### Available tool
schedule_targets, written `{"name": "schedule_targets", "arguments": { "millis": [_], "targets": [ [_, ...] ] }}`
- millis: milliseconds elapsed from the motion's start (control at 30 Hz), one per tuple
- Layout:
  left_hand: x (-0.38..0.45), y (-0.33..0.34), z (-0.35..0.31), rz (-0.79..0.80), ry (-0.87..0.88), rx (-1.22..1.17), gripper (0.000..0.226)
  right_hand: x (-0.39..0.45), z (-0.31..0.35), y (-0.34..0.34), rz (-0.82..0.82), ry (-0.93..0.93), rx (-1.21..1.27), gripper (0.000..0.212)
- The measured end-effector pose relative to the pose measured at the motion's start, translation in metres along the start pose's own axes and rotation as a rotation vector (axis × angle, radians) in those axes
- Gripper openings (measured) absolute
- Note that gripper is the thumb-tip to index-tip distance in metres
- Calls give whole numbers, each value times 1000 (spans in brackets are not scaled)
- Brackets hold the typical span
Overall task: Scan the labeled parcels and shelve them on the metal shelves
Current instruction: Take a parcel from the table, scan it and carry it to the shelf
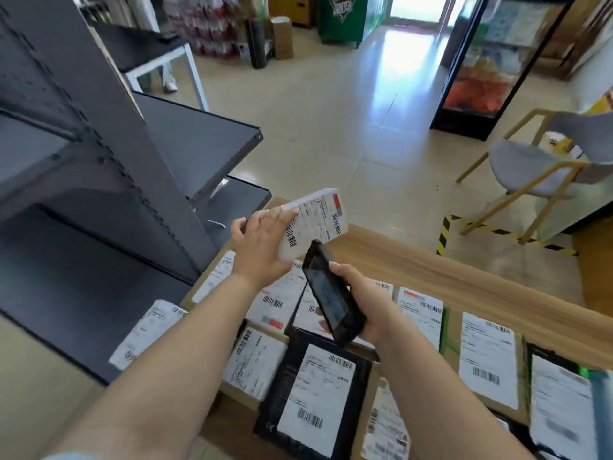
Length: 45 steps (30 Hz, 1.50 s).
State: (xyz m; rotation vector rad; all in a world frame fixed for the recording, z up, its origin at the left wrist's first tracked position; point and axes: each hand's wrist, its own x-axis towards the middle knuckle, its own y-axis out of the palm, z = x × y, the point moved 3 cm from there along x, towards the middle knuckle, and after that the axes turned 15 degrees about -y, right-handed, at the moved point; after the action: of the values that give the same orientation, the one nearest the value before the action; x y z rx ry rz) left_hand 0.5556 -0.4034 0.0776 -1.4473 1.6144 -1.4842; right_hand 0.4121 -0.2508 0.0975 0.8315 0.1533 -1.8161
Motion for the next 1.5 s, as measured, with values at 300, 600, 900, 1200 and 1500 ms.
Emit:
{"name": "schedule_targets", "arguments": {
  "millis": [300,600,900,1200,1500],
  "targets": [
    [-109,-67,-18,-5,-183,144,89,-89,-40,-20,265,58,-125,49],
    [-187,-121,14,-62,-370,255,86,-138,-68,17,374,49,-323,49],
    [-326,-161,110,-108,-1003,121,89,-144,-126,130,516,-639,-741,63],
    [-463,-228,216,-299,-1401,23,74,-176,-210,292,764,-979,-1178,65],
    [-560,-348,405,-516,-1588,40,75,-238,-310,536,943,-1175,-1305,65]
  ]
}}
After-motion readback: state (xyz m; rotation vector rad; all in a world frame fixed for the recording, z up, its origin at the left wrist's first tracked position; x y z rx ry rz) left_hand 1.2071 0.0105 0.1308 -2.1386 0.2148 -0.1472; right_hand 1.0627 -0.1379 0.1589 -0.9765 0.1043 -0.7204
